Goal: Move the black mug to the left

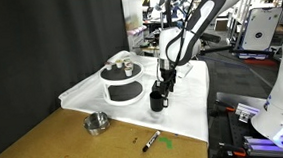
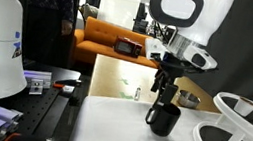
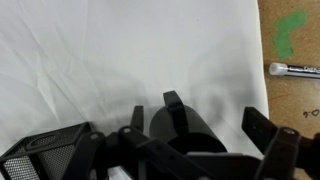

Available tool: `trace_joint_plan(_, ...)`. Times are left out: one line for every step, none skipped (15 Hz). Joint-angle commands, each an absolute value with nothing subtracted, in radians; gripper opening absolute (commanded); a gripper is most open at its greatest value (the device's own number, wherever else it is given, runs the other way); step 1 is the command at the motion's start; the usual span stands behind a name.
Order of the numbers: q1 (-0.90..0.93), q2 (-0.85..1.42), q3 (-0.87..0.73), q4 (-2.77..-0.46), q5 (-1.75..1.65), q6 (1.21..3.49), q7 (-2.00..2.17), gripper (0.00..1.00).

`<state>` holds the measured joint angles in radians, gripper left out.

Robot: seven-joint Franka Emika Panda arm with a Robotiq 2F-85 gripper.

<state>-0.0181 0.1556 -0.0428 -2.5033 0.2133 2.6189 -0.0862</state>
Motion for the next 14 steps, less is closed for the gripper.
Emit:
trace_joint_plan(-0.046, 0.225, -0.02, -2.482, 0.216, 2.683, -0.153, 1.0)
trace_joint_plan(-0.051, 0.245, -0.018, -2.478, 0.213, 2.699, -0.165, 1.0)
trace_joint_plan(-0.055, 0.26, -0.017, -2.476, 0.206, 2.711, -0.173, 1.0)
trace_joint_plan(-0.062, 0.277, -0.014, -2.47, 0.206, 2.718, -0.19, 1.0)
trace_joint_plan(-0.07, 0.291, -0.01, -2.466, 0.206, 2.726, -0.205, 1.0)
trace_joint_plan(-0.076, 0.304, -0.008, -2.464, 0.2, 2.736, -0.217, 1.0)
trace_joint_plan(-0.083, 0.315, -0.005, -2.461, 0.198, 2.742, -0.227, 1.0)
trace_joint_plan(-0.092, 0.326, 0.001, -2.456, 0.197, 2.75, -0.246, 0.75)
trace_joint_plan(-0.099, 0.336, 0.007, -2.45, 0.193, 2.755, -0.262, 0.73)
trace_joint_plan(-0.101, 0.345, 0.01, -2.441, 0.182, 2.762, -0.276, 0.67)
trace_joint_plan(-0.099, 0.356, 0.012, -2.43, 0.167, 2.771, -0.283, 0.59)
trace_joint_plan(-0.094, 0.362, 0.015, -2.422, 0.147, 2.775, -0.287, 0.53)
trace_joint_plan(-0.089, 0.369, 0.018, -2.412, 0.128, 2.775, -0.285, 0.45)
trace_joint_plan(-0.081, 0.372, 0.018, -2.404, 0.106, 2.768, -0.274, 0.38)
